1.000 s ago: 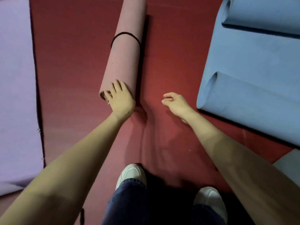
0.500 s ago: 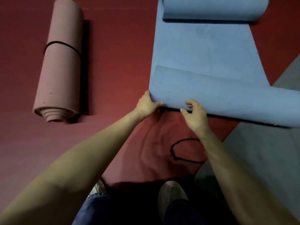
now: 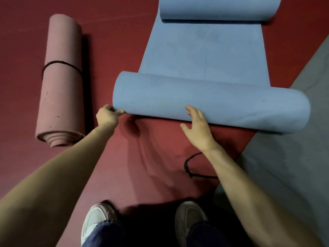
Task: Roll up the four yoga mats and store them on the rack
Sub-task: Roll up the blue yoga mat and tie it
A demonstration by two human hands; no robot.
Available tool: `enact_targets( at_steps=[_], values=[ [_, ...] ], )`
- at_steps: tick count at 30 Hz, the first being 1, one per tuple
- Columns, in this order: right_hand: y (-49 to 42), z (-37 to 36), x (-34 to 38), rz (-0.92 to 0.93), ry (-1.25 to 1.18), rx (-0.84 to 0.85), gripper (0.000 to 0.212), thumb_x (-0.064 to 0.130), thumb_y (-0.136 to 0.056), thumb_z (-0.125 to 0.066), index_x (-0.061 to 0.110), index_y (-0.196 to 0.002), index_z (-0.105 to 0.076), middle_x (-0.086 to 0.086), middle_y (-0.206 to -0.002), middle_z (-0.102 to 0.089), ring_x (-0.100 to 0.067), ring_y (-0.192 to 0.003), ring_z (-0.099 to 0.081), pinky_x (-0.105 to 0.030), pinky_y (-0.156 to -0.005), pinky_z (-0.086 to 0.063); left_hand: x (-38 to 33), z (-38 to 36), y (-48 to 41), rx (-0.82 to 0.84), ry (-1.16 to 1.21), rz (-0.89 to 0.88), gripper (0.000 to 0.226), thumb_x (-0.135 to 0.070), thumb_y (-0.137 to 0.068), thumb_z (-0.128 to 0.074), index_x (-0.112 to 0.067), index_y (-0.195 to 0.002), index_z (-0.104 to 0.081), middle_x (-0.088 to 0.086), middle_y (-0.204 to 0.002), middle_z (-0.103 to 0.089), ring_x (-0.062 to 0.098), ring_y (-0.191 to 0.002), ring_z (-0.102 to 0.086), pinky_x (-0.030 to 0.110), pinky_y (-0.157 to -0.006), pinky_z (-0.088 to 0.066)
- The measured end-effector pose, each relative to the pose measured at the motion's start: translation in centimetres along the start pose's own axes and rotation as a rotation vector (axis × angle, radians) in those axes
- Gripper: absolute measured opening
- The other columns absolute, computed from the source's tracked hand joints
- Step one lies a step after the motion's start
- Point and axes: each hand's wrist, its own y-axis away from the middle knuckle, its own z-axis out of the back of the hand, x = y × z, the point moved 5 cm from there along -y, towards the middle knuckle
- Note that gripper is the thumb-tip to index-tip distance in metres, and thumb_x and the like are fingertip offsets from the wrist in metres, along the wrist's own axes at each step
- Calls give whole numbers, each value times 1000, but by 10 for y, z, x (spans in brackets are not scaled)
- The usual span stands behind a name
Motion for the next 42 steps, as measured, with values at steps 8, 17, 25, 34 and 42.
enact_targets(
  at_steps=[8,17,25,34,42],
  values=[
    [-23,37,13,83,202,-382,25,13,-82,-61,4,-105,-65,-19,-107,-59,-39,-108,-51,-37,-96,-35,-4,-7,25,68,-59,-109,28,2,-87,-47,-6,-102,-70,12,-110,-66,28,-104,-60,30,-90,-46],
    [-8,51,-18,-307,672,152,75,64,-90,-37,14,-145,-30,-16,-141,-35,-32,-132,-28,-54,-106,-22,-75,-65,108,200,-29,-713,27,2,-81,-58,-1,-108,-62,16,-109,-55,29,-108,-50,12,-89,-29],
    [84,43,-28,-184,658,8,61,48,-88,-55,9,-133,-41,-15,-125,-48,-34,-121,-42,-52,-102,-27,-46,-95,134,418,-520,-783,57,-44,-95,-47,-10,-140,-44,13,-145,-41,30,-137,-32,46,-114,-17],
    [157,22,-59,-87,580,139,79,60,-62,-62,2,-115,-57,-16,-114,-61,-36,-107,-58,-56,-95,-39,25,-75,193,414,-558,-902,72,-73,-80,-33,-21,-116,-67,5,-100,-56,30,-94,-53,42,-89,-43],
    [192,36,-72,25,470,105,57,65,-73,-46,28,-112,-63,5,-104,-58,-14,-100,-42,-33,-79,-22,42,-75,221,553,-371,-910,57,-63,-82,-47,-14,-103,-64,3,-110,-64,24,-101,-58,27,-92,-38]
  ],
)
